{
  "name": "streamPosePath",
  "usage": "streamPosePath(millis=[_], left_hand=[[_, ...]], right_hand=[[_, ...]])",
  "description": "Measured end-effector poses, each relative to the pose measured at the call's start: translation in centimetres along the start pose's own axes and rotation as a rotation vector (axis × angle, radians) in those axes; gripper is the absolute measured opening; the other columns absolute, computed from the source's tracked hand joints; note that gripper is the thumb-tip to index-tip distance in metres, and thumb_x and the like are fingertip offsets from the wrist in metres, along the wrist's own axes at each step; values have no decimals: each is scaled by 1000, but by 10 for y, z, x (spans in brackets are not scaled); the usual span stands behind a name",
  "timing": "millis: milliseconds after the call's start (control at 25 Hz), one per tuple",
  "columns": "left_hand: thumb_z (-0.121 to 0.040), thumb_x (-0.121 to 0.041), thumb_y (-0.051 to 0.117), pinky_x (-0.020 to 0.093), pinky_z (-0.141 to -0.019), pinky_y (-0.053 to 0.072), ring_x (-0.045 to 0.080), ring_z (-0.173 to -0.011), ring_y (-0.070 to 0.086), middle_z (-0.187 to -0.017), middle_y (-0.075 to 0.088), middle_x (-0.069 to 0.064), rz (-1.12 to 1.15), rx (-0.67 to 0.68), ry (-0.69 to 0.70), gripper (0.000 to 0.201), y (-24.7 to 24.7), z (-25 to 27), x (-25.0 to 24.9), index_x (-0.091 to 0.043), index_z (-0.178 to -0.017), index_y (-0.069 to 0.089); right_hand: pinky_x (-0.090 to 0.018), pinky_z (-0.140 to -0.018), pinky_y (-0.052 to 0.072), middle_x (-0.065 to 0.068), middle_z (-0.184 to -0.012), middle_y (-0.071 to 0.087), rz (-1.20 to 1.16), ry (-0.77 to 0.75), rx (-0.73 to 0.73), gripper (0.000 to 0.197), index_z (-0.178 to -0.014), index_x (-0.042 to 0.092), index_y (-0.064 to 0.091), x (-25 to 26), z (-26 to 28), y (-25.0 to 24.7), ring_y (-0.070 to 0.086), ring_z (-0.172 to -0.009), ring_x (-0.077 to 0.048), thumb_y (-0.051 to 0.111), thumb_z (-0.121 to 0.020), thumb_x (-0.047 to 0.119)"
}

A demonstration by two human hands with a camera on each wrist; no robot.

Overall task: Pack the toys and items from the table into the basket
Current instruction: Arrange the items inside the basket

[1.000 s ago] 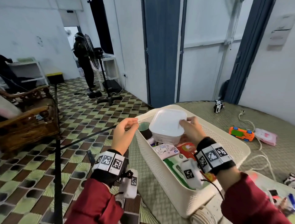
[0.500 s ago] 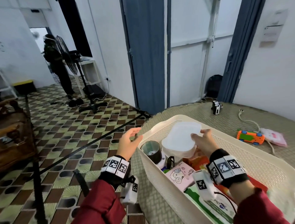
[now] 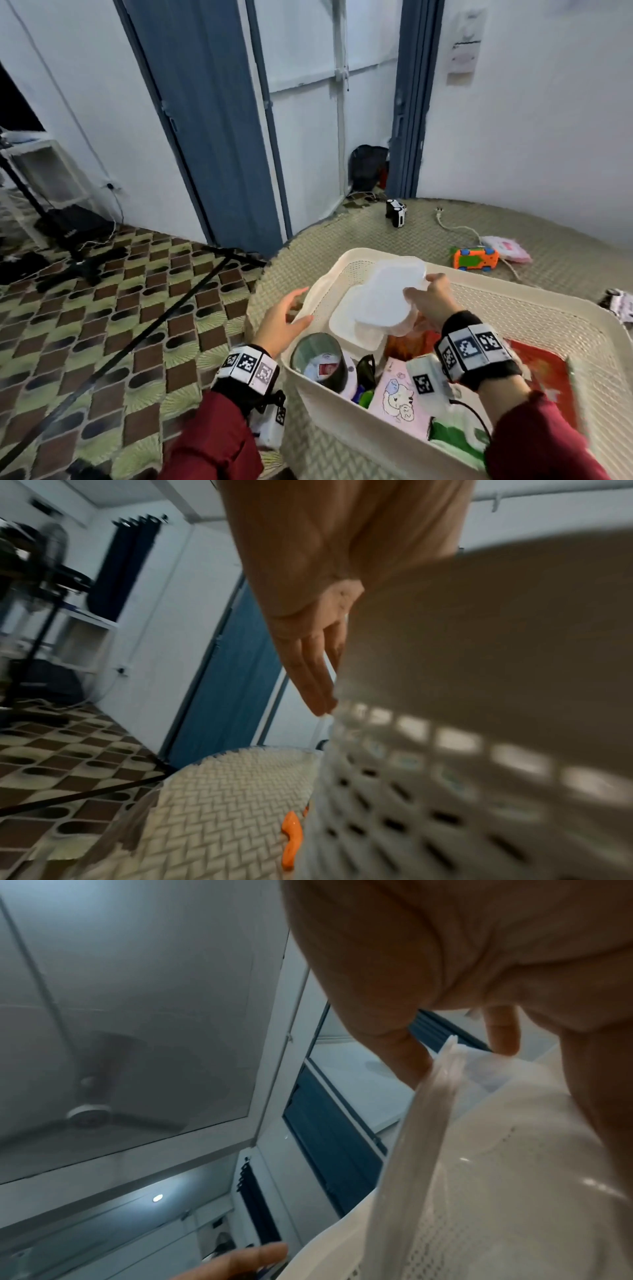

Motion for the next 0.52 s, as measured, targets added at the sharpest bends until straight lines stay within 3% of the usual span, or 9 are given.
streamPosePath(millis=[80, 160, 200, 280, 320, 360, 440, 520], left_hand=[[-86, -2, 63, 16, -85, 45, 8, -100, 60, -119, 63, -1, 14, 9, 33, 53, 2, -5, 4, -29, -130, 49], [-86, 3, 60, 5, -77, 42, -2, -93, 57, -113, 62, -5, 39, -15, 63, 53, 1, -6, 7, -26, -130, 52], [-85, 4, 59, 5, -78, 41, -2, -93, 56, -111, 61, -6, 55, -30, 70, 53, 1, -5, 8, -25, -129, 53], [-85, 4, 59, 11, -82, 41, 1, -99, 54, -110, 61, -7, 86, -40, 81, 53, 1, -4, 9, -27, -128, 55], [-85, 4, 59, 8, -81, 41, -2, -97, 55, -107, 61, -9, 108, -34, 84, 53, 0, -4, 9, -29, -126, 56], [-85, 4, 60, 4, -76, 41, -9, -93, 55, -103, 62, -12, 127, -31, 83, 53, 0, -5, 12, -31, -125, 56], [-85, 4, 60, -1, -70, 41, -18, -85, 53, -97, 61, -16, 156, -30, 79, 53, 0, -6, 14, -33, -122, 56], [-85, 3, 61, 1, -70, 43, -20, -85, 55, -97, 62, -19, 182, -25, 78, 53, 0, -6, 15, -35, -122, 57]], right_hand=[[-52, -76, 52, -16, -101, 53, 54, 32, -59, 48, -130, 4, 25, -1, -3, 12, 58, -102, -42, 50, -90, 10], [-52, -88, 49, -18, -115, 54, 98, 57, -117, 50, -130, 3, 26, -5, -9, 26, 56, -108, -41, 51, -89, 13], [-51, -86, 49, -19, -121, 54, 125, 64, -120, 50, -130, 2, 27, -8, -12, 32, 55, -110, -40, 52, -88, 15], [-40, -66, 52, -21, -121, 57, 165, 88, -95, 47, -126, 3, 31, -19, -17, 42, 59, -107, -39, 53, -89, 20], [-34, -58, 51, -21, -118, 59, 170, 100, -75, 45, -123, 2, 34, -24, -18, 47, 61, -104, -39, 54, -89, 23], [-34, -58, 53, -21, -114, 61, 179, 106, -51, 43, -120, 1, 39, -27, -18, 51, 62, -101, -40, 55, -88, 26], [-44, -71, 57, -22, -107, 64, 209, 95, -12, 41, -112, -3, 50, -29, -13, 55, 64, -97, -41, 57, -88, 30], [-46, -86, 53, -21, -115, 60, 211, 80, -4, 49, -120, -1, 50, -27, -9, 53, 62, -103, -38, 63, -86, 33]])
Point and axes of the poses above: each hand's wrist, its own z-axis away from the middle knuckle, its own y-axis out of the palm, x = y × z, the point moved 5 cm from there along -z, towards the middle knuckle
